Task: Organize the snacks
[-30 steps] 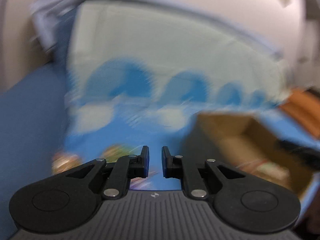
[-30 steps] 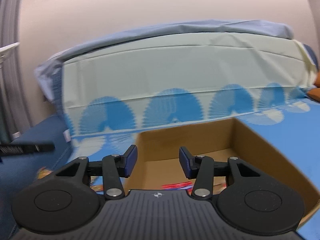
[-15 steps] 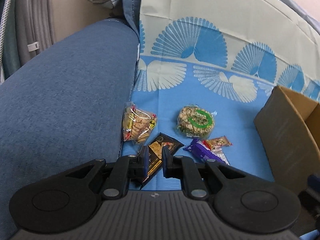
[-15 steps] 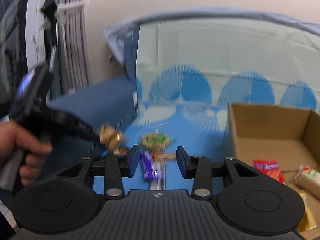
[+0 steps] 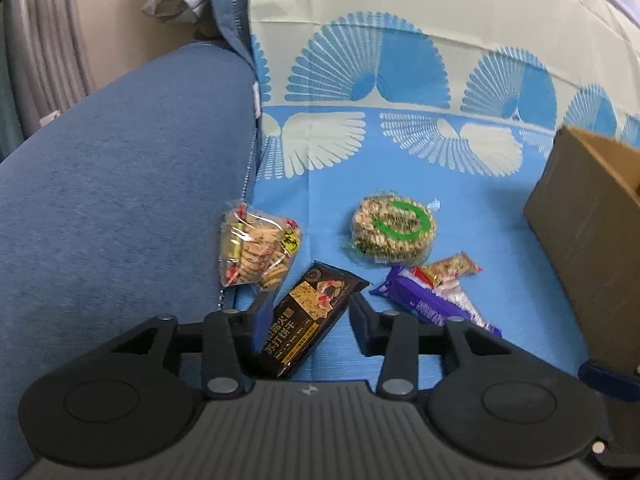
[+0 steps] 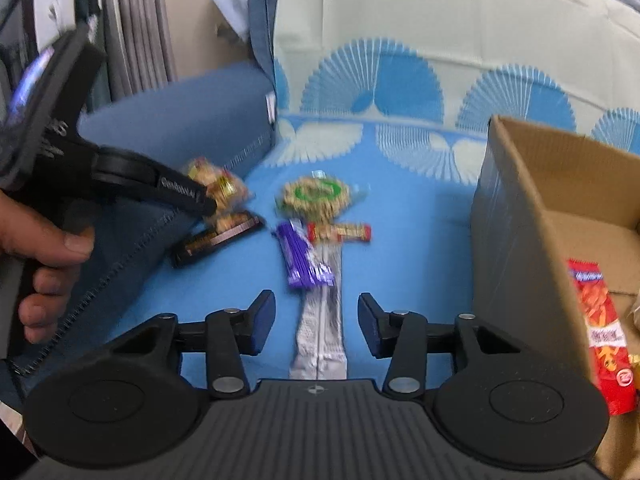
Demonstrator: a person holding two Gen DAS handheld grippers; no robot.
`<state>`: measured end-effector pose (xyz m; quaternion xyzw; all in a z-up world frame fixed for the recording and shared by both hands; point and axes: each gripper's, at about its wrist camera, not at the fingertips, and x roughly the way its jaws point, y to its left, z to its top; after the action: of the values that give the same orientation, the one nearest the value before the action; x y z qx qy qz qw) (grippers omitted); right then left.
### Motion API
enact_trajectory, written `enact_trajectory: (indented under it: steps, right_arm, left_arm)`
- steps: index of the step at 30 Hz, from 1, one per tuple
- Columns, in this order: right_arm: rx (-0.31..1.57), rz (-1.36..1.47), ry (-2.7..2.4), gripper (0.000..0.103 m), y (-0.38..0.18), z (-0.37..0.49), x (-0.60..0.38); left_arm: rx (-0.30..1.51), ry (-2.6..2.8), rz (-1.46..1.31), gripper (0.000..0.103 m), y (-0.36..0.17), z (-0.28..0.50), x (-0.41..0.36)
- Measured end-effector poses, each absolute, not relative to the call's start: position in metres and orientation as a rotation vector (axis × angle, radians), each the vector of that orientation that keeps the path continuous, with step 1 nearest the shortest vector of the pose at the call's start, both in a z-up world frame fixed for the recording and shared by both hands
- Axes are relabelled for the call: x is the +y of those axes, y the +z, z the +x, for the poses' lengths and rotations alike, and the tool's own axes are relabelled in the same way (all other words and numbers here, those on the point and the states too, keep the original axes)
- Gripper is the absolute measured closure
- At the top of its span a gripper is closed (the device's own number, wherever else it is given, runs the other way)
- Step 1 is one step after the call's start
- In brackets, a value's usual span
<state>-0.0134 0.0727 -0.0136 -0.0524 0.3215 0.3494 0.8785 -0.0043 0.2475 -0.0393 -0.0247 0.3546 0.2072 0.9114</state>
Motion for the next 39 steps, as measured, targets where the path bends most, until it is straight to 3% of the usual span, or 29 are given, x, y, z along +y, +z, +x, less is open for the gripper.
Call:
enact_trajectory:
  steps: [8, 18, 21, 23, 26, 32, 39]
  right_arm:
    - [0.746, -0.128, 0.693, 0.044, -0.037, 0.003, 0.092]
    - [0.840, -0.147, 0.658, 0.044, -0.058, 0.018, 0.101]
    - [0.824, -0.179, 0.654, 0.048, -0.059, 0.017, 0.102]
    - [0.810, -0.191, 0.652, 0.063, -0.059, 0.016, 0.101]
    - [0.799, -0.195, 0.661, 0.064, -0.059, 0.016, 0.098]
    - [0.784, -0.197, 0.659, 0.066, -0.052, 0.012, 0.090]
    - [0.836, -0.210, 0.714, 0.066, -0.030, -0.007, 0.076]
  left_arm:
    - [0.771, 0.456, 0.071, 0.039, -0.067, 0.012, 0.238]
    - [0.797, 0.497, 0.047, 0.041, -0.088, 0.021, 0.247]
    - [0.797, 0.519, 0.044, 0.055, -0.087, 0.022, 0.249]
    - [0.796, 0.536, 0.043, 0.066, -0.085, 0.022, 0.252]
    - [0.787, 0.538, 0.057, 0.077, -0.079, 0.020, 0.250]
    - [0.764, 0.525, -0.012, 0.088, -0.058, 0.007, 0.252]
    - [0.764, 0.421, -0.196, 0.089, -0.035, -0.023, 0.250]
